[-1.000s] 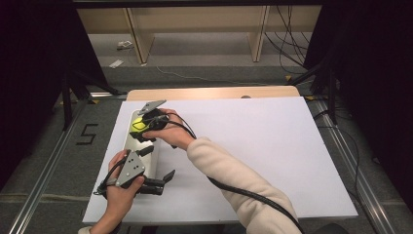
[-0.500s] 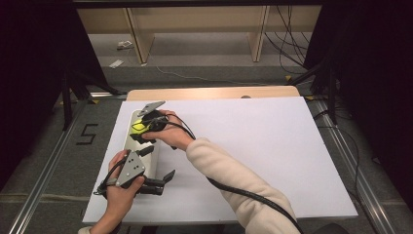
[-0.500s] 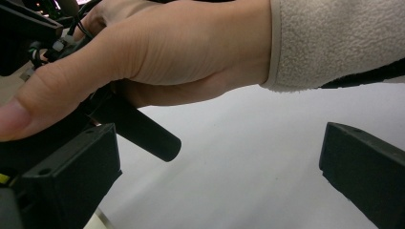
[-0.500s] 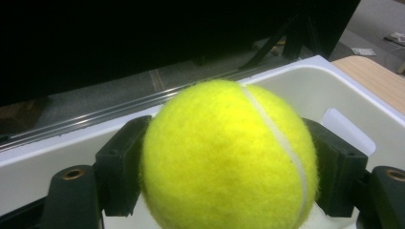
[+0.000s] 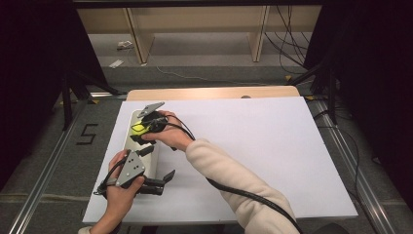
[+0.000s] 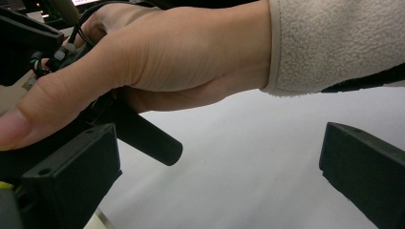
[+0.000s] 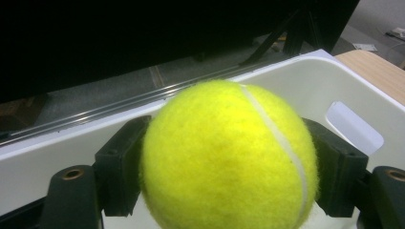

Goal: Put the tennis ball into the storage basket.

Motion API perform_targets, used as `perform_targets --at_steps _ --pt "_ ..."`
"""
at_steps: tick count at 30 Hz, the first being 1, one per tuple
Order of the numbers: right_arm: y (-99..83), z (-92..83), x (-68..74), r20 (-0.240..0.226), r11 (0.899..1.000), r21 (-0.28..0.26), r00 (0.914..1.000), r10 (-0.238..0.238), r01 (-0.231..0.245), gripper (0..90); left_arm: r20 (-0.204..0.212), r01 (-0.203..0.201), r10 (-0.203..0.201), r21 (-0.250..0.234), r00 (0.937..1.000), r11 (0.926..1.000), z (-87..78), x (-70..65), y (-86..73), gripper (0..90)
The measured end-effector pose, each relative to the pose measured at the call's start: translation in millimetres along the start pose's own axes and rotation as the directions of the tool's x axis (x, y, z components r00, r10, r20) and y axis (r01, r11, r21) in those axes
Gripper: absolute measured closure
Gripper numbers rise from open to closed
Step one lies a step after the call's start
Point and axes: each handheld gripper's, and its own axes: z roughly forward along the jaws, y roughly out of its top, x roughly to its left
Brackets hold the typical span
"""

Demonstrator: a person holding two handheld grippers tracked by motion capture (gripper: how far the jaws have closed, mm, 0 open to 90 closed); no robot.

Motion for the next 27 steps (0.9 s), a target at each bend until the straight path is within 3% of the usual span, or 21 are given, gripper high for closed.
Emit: perform_targets --at_steps 6,12,27 --pt "0.0 0.8 0.8 0.004 1.000 0.001 0.9999 -0.010 0.010 25.3 0.001 0.000 0.000 0.000 1.0000 1.0000 0.0 0.0 0.0 0.0" --pt "4.0 -2.1 0.3 0.044 1.000 -0.024 0.9990 -0.006 0.007 16.6 0.001 0.001 -0.001 0.000 1.0000 1.0000 -0.1 0.0 -0.1 0.0" --pt "4.8 -16.5 -5.1 0.062 0.999 -0.049 0.9980 0.008 -0.005 16.2 0.002 0.001 -0.001 0.000 1.0000 1.0000 0.2 -0.1 -0.2 0.0"
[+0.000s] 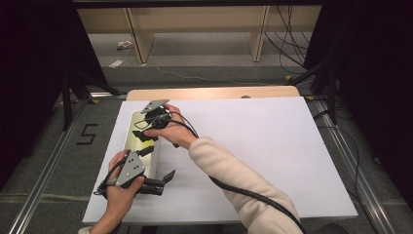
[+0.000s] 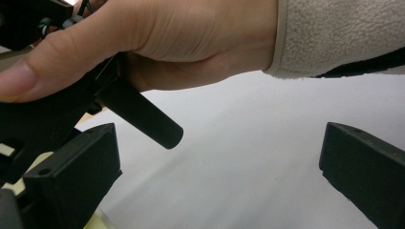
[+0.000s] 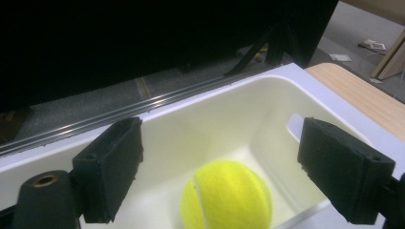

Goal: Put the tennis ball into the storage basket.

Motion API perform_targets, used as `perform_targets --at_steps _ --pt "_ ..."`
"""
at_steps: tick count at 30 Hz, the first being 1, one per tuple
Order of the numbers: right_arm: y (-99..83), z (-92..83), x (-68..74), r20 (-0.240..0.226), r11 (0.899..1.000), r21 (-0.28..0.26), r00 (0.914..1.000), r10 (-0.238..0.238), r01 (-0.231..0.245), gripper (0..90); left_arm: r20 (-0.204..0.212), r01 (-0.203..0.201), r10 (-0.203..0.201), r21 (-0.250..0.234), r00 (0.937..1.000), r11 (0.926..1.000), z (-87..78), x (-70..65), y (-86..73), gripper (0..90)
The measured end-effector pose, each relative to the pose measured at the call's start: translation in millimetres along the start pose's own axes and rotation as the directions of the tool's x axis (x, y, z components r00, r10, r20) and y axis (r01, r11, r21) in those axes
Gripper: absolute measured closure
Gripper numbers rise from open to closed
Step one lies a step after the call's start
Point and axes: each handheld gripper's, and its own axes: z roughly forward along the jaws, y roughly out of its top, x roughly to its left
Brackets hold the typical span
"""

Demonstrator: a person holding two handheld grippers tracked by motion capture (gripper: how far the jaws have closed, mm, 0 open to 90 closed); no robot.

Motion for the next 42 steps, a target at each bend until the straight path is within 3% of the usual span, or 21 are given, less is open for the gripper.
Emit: perform_targets --at_steps 13,42 --pt "-0.8 -20.5 -7.9 0.021 0.999 -0.027 0.9995 0.024 -0.023 16.6 -0.001 0.002 -0.002 0.002 1.0000 1.0000 -0.1 0.4 -0.3 0.0" --pt "-25.7 -68.5 -26.9 0.089 0.997 -0.047 0.9941 0.061 -0.057 17.2 -0.003 0.002 -0.002 0.001 1.0000 1.0000 -0.5 0.3 -0.4 0.0"
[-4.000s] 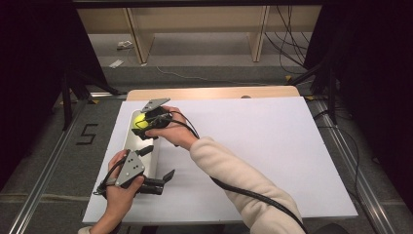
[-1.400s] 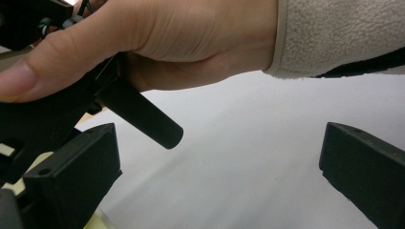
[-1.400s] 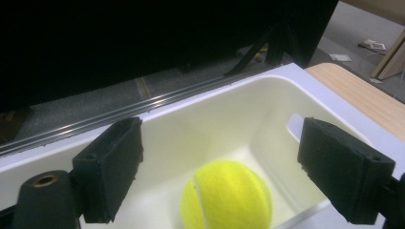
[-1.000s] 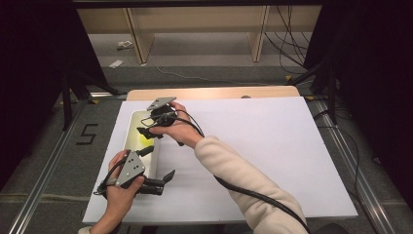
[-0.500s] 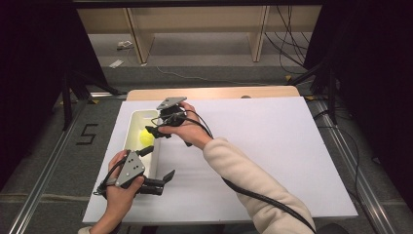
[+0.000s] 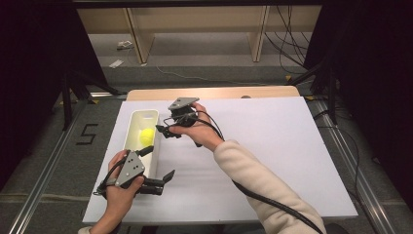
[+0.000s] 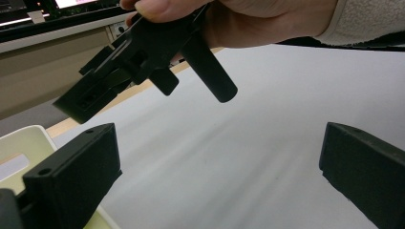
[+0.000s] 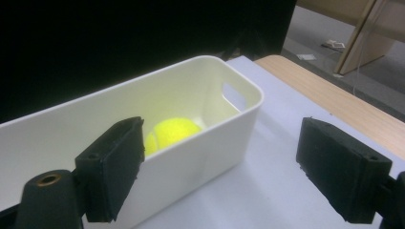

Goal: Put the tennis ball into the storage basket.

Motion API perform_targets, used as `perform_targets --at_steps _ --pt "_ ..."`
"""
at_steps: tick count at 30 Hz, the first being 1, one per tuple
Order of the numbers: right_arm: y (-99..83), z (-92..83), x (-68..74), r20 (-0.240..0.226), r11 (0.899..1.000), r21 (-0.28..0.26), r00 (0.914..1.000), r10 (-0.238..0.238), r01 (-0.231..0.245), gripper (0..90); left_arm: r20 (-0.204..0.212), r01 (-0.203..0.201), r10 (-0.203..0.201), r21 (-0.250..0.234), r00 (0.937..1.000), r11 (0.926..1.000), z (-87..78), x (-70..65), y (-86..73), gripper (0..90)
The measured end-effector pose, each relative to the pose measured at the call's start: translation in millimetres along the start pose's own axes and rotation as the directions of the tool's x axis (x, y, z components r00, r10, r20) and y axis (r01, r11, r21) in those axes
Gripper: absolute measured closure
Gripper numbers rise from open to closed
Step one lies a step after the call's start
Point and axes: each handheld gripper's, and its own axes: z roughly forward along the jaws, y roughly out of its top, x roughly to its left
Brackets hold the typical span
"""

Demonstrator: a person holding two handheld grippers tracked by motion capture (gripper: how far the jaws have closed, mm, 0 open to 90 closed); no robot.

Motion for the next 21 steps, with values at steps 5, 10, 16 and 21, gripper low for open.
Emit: perform_targets --at_steps 5,10,16,21 --pt "-5.3 -11.0 -5.7 0.014 1.000 0.003 0.9999 0.000 0.000 17.3 -0.001 0.000 0.000 0.000 1.0000 1.0000 -0.1 0.0 0.1 0.0" --pt "-12.0 -21.3 -11.8 0.028 1.000 0.002 0.9996 0.009 -0.009 17.4 -0.003 0.000 0.000 0.000 1.0000 1.0000 -0.1 0.3 0.1 0.0" --pt "-19.3 -31.1 -16.5 0.040 1.000 0.005 0.9990 0.021 -0.021 17.5 -0.004 0.000 0.000 0.000 1.0000 1.0000 -0.2 0.5 0.2 0.0" --pt "-24.1 -38.8 -19.5 0.047 1.000 0.005 0.9987 0.020 -0.020 17.6 -0.004 0.000 0.000 -0.001 1.0000 1.0000 -0.4 0.4 0.4 0.0"
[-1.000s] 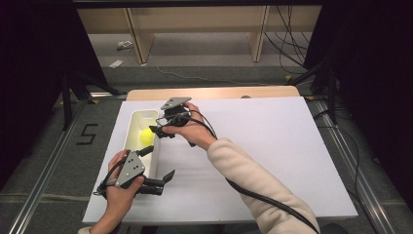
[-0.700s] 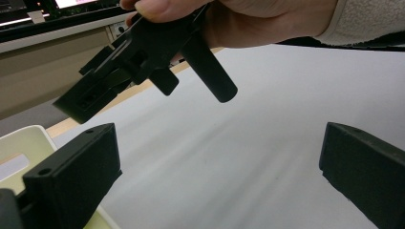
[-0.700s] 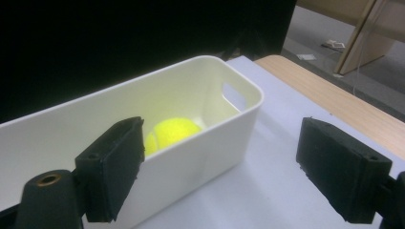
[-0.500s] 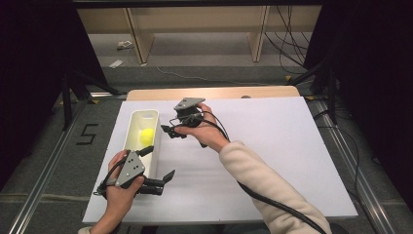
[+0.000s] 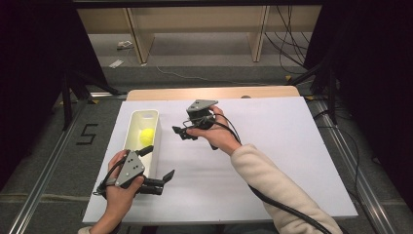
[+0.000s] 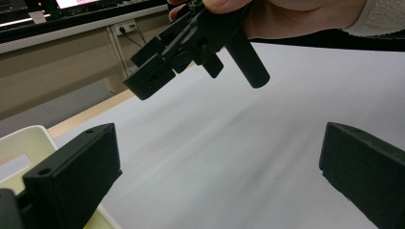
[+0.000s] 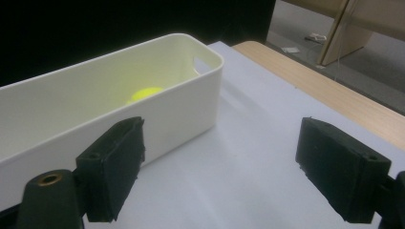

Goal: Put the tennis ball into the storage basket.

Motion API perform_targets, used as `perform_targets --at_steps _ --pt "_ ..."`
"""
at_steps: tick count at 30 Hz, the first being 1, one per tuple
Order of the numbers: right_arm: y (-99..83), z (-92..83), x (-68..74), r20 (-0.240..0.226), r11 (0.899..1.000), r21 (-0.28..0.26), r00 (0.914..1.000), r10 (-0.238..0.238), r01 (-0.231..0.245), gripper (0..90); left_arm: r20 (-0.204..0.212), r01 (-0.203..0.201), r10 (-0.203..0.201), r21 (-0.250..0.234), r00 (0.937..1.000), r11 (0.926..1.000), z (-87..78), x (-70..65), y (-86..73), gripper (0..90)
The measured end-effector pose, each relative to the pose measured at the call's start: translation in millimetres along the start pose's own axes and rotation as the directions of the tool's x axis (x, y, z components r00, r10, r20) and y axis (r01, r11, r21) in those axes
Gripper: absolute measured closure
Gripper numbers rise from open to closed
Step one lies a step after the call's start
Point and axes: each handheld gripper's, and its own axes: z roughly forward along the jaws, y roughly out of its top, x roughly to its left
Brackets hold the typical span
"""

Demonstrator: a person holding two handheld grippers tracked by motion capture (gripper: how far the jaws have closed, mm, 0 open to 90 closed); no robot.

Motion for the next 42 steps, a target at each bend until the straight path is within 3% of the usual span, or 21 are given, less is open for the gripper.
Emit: perform_targets --at_steps 23,42 --pt "-25.0 -46.6 -22.8 0.044 0.999 -0.012 0.9984 0.034 -0.034 17.8 -0.001 0.001 -0.001 0.000 1.0000 1.0000 0.1 0.0 0.1 0.0" --pt "-46.5 -90.0 -43.2 0.101 0.997 -0.037 0.9924 0.070 -0.067 18.0 -0.007 0.005 -0.005 -0.003 1.0000 1.0000 -0.2 0.6 0.0 0.0"
